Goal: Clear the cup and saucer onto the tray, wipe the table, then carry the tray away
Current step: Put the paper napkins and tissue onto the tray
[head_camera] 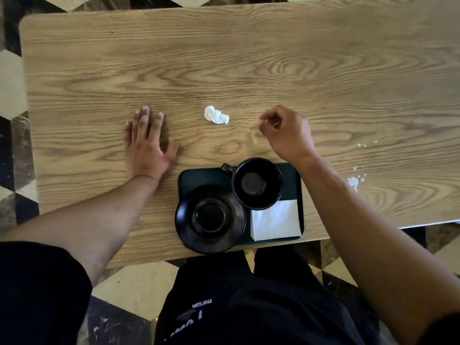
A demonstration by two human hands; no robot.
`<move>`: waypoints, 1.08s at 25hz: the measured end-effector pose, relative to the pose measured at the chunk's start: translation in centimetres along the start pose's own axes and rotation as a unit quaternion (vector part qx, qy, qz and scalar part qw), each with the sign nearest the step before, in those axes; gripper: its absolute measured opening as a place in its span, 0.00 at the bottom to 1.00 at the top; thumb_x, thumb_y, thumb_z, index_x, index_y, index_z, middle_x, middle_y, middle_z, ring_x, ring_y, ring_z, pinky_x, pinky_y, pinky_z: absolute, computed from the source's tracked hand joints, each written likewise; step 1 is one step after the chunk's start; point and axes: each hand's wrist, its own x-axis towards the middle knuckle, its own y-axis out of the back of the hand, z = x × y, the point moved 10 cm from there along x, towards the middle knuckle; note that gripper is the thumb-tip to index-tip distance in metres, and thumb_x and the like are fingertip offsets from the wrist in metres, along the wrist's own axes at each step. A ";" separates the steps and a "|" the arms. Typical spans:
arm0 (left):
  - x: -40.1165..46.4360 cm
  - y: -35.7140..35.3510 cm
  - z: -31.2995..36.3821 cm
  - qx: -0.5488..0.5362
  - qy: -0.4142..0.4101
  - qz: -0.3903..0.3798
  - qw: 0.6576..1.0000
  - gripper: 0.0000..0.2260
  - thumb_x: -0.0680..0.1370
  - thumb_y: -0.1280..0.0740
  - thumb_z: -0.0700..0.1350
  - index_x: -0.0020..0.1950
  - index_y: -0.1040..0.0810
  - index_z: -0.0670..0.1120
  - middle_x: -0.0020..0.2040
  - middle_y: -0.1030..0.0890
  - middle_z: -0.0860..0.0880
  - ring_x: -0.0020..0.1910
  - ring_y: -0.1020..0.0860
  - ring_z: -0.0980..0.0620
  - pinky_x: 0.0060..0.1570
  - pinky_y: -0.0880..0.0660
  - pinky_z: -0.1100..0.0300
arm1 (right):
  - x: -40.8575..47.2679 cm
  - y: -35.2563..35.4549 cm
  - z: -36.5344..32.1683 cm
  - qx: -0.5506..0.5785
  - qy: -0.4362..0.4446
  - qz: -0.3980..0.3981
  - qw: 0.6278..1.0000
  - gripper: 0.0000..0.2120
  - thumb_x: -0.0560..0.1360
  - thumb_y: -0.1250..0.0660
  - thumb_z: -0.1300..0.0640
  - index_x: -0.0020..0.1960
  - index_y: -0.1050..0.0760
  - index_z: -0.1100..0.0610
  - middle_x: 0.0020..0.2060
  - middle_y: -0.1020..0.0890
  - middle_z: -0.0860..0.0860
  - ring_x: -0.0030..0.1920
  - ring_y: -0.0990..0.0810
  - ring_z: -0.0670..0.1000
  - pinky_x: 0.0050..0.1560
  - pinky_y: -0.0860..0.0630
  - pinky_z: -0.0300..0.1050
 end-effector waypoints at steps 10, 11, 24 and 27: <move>0.1 0.0 -0.1 0.017 0.002 -0.010 1.000 0.30 0.78 0.41 0.56 0.79 0.31 0.47 0.83 0.38 0.41 0.83 0.43 0.42 0.81 0.50 0.44 | 4.5 -9.8 -7.1 -0.103 0.135 -0.122 0.978 0.12 0.74 0.29 0.59 0.57 0.19 0.54 0.54 0.18 0.52 0.53 0.18 0.53 0.54 0.19 0.50; 0.1 0.0 -0.1 0.022 0.001 -0.009 1.000 0.30 0.78 0.41 0.56 0.79 0.31 0.47 0.83 0.38 0.41 0.83 0.43 0.42 0.81 0.50 0.44 | 4.6 -9.4 -6.9 -0.091 0.136 -0.110 0.980 0.11 0.75 0.29 0.59 0.57 0.18 0.54 0.53 0.17 0.51 0.52 0.18 0.51 0.54 0.20 0.48; 0.0 0.0 -0.1 0.023 0.012 -0.028 0.999 0.29 0.79 0.41 0.56 0.80 0.33 0.48 0.84 0.41 0.43 0.83 0.46 0.44 0.82 0.52 0.45 | -7.2 5.6 7.6 0.023 -0.010 0.054 0.998 0.08 0.72 0.23 0.60 0.49 0.17 0.51 0.44 0.16 0.45 0.43 0.19 0.44 0.41 0.29 0.25; 0.0 0.0 -0.1 0.021 0.013 -0.025 0.999 0.29 0.79 0.41 0.56 0.80 0.33 0.47 0.84 0.41 0.43 0.83 0.46 0.44 0.82 0.52 0.45 | -10.2 5.0 9.4 0.025 -0.006 0.051 0.998 0.07 0.72 0.22 0.62 0.47 0.15 0.52 0.42 0.16 0.46 0.42 0.19 0.45 0.41 0.30 0.24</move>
